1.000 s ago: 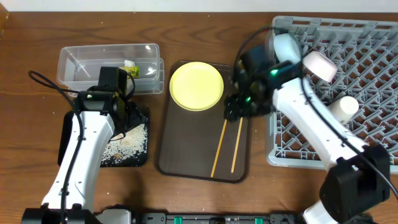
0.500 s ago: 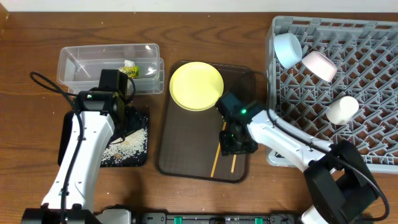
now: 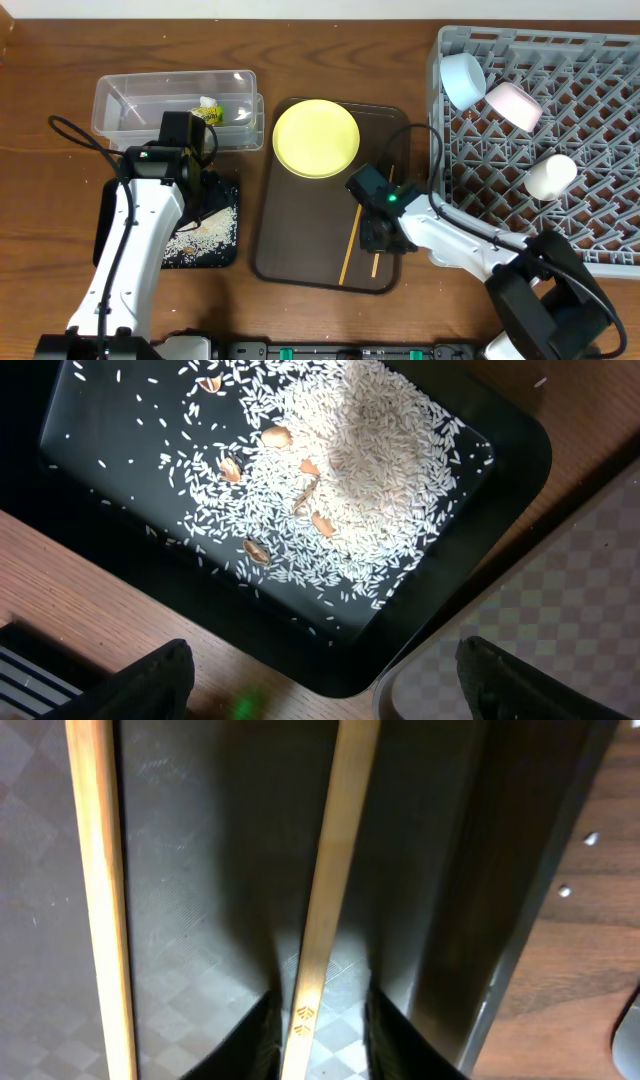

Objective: Sort waste into correct bins and load items into the dishwasher rack
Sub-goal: 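Insert the chopstick upright into the rack's left edge slots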

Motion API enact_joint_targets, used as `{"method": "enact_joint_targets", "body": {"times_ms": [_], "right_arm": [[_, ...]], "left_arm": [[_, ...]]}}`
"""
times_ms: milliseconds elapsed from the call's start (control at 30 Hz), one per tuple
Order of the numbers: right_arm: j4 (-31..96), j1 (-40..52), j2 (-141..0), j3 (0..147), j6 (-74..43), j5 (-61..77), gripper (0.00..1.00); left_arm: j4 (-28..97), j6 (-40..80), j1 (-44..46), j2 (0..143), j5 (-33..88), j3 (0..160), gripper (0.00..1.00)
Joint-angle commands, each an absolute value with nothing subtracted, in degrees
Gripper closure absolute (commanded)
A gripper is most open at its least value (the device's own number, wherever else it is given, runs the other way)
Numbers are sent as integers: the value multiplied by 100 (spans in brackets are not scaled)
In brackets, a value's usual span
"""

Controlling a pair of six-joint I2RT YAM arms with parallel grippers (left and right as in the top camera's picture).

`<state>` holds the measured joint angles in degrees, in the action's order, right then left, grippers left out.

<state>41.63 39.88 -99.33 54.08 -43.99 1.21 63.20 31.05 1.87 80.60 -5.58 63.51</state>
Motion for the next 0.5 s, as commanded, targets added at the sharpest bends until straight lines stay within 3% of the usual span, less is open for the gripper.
{"method": "enact_joint_targets", "body": {"times_ms": [0,200,467], "right_arm": [[4025,4101,-10088,5146,-4499,163,83],[4064,4075,-10077,5304,-4447,176,98],[5181,3717,-9780,6429,-3658,132,99]], "left_arm": [[6361,3030,156,8090,-668,6399,14],[6364,3028,156,8090,-668,6399,14],[6364,3028,156,8090,-668,6399,13]]}}
